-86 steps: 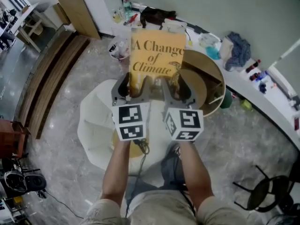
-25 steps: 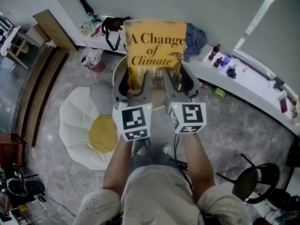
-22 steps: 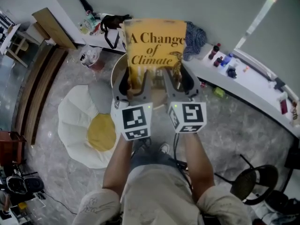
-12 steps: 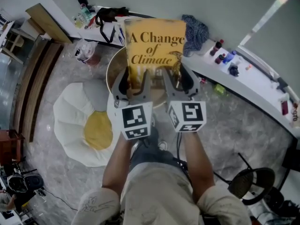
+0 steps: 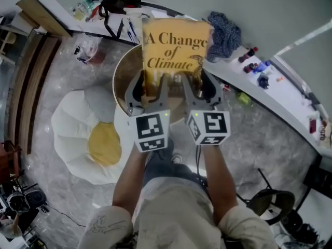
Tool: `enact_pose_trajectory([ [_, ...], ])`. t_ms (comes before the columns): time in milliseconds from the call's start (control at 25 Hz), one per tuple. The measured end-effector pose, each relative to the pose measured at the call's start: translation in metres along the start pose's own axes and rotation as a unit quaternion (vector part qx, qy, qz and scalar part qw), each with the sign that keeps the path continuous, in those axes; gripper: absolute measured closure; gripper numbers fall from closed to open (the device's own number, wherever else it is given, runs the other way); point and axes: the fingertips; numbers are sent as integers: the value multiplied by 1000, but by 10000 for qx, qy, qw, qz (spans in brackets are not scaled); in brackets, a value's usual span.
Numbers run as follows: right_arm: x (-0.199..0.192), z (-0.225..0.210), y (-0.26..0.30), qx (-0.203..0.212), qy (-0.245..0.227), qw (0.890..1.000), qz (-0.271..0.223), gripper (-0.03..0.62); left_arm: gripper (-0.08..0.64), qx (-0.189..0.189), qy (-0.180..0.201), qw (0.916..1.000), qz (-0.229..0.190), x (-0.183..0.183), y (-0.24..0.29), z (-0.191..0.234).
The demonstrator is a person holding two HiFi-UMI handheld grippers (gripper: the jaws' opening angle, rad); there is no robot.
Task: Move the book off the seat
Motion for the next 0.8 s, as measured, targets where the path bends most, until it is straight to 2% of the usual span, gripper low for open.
enact_pose_trajectory([
  [400, -2, -2, 99, 93, -20, 9994, 339, 390, 327, 18, -221, 9994, 278, -2, 85, 51],
  [640, -31, -11, 133, 292, 75, 9971, 705, 390, 327, 148, -408, 9968, 667, -30, 119, 55],
  [800, -54, -26, 158, 589, 55, 9934, 984, 390, 327, 391, -552, 9932, 948, -52, 144, 48],
])
Point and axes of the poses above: the fingertips, and each gripper's own axes: y forward along the fingers, z to its left, x out of its top, and after that the axes turned 11 degrees about z, right-handed
